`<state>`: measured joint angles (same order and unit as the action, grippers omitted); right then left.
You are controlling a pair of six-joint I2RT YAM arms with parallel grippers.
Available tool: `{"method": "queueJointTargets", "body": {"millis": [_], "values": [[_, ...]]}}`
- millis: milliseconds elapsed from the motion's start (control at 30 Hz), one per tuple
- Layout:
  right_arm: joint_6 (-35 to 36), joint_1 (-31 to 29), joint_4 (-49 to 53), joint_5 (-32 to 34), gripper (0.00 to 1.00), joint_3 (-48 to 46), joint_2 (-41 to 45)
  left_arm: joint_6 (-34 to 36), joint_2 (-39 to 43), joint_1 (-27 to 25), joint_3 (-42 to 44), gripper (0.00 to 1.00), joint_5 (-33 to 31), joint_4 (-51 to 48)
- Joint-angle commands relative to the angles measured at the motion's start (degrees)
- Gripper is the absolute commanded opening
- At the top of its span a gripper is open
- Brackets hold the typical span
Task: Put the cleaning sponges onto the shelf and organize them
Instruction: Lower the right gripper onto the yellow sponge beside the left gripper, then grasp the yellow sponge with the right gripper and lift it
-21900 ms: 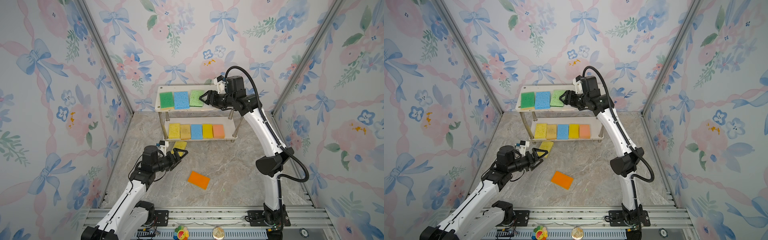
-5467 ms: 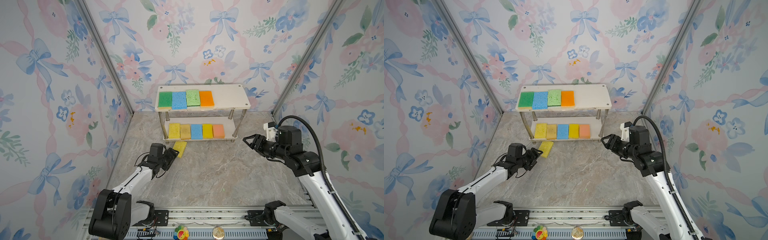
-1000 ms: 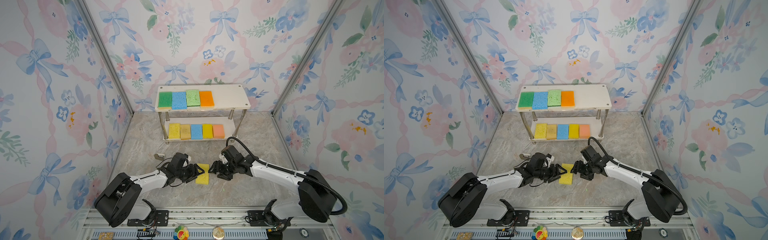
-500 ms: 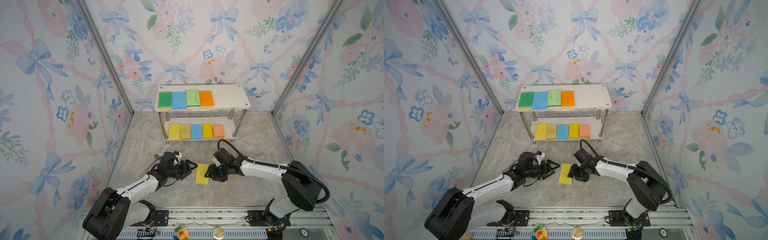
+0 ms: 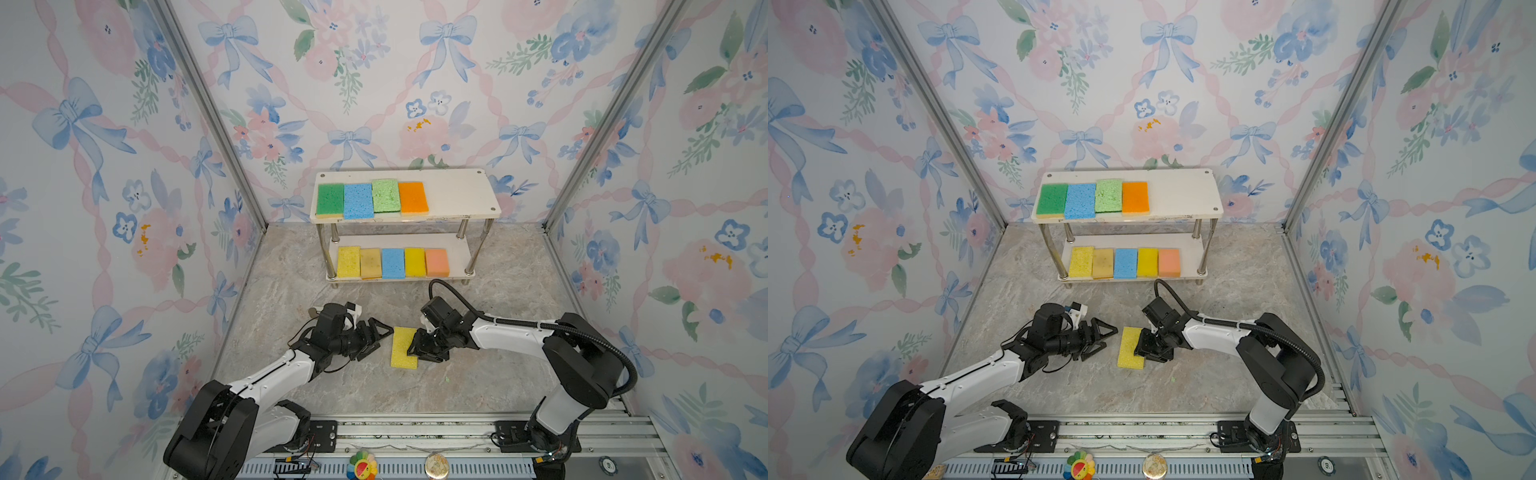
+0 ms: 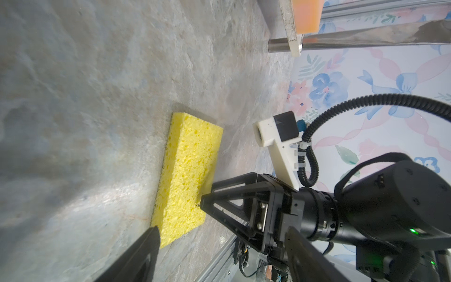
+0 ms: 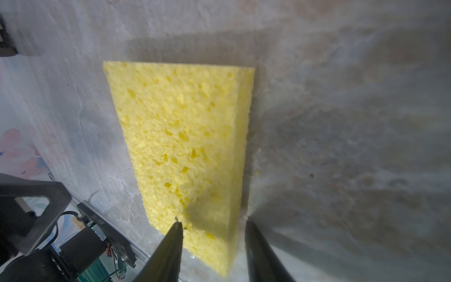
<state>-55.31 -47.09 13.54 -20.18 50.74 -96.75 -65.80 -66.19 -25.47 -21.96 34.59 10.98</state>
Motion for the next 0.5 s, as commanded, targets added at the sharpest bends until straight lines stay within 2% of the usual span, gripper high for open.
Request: {"method": "queueJointTargets", "body": {"millis": [0, 33, 167, 267, 333, 467], "values": [[-0.14, -0.38, -0.85, 0.67, 0.42, -1.03, -1.41, 1.55, -0.08, 0.47, -0.59, 0.93, 1.03, -0.85], [-0.23, -0.37, -1.02, 0.76, 0.42, -1.24, -1.51, 1.55, 0.0, 0.51, -0.55, 0.98, 1.05, -0.82], [-0.33, -0.38, -1.12, 1.11, 0.35, -1.69, -1.58, 1.56, 0.05, 0.57, -0.61, 0.98, 1.1, -0.96], [0.14, -0.37, -0.22, 1.41, 0.25, -1.28, -1.43, 1.64, 0.06, 0.6, -0.72, 0.98, 1.15, -0.95], [1.42, -0.37, 1.78, 2.03, 0.18, -0.26, -0.82, 2.01, 0.17, 0.61, -1.05, 0.98, 1.38, -0.96], [5.64, -0.38, 7.77, 3.57, 0.11, 3.24, 0.7, 5.61, -1.13, 0.61, -3.48, 0.98, 3.9, -2.05]]}}
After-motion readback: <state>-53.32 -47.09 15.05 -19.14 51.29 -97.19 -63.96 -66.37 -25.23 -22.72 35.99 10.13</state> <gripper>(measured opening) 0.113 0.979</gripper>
